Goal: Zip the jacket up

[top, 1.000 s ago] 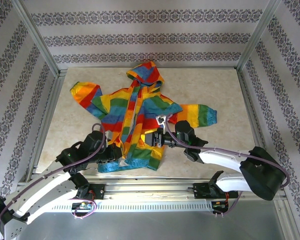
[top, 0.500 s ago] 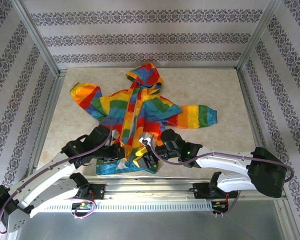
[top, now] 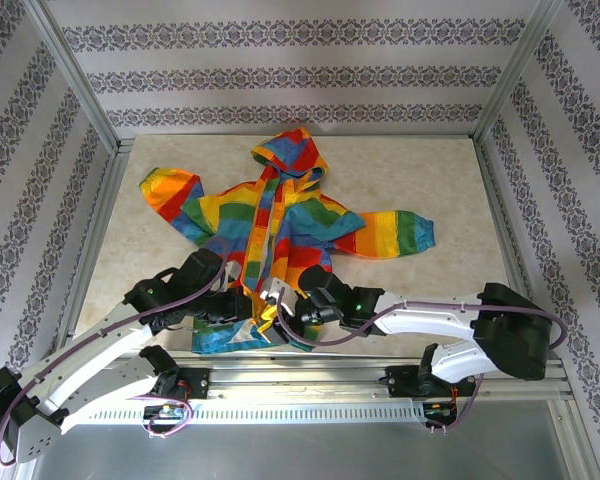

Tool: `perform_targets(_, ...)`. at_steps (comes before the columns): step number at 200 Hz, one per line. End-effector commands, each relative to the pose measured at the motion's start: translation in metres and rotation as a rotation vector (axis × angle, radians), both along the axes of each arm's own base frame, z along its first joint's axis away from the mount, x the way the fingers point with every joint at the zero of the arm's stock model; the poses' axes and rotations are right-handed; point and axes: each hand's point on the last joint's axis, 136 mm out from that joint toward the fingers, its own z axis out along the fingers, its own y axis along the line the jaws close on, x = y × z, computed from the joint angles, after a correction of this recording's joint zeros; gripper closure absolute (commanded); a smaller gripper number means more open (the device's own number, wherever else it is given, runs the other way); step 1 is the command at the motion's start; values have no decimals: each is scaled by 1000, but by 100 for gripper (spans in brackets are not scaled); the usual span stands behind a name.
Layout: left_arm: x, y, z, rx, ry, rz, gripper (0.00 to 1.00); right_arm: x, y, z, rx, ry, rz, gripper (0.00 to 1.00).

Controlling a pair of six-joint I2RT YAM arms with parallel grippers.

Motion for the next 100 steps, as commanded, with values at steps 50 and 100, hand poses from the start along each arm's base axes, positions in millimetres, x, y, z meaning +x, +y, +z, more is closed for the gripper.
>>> perform_targets(50,-7,-5,11,-22,-6,-52,100,15,11,-6,-42,-106,-40,70)
perform_targets(100,-9,-2,10,-10,-3,-58,100,18,5,-10,-57,-139,-59,90)
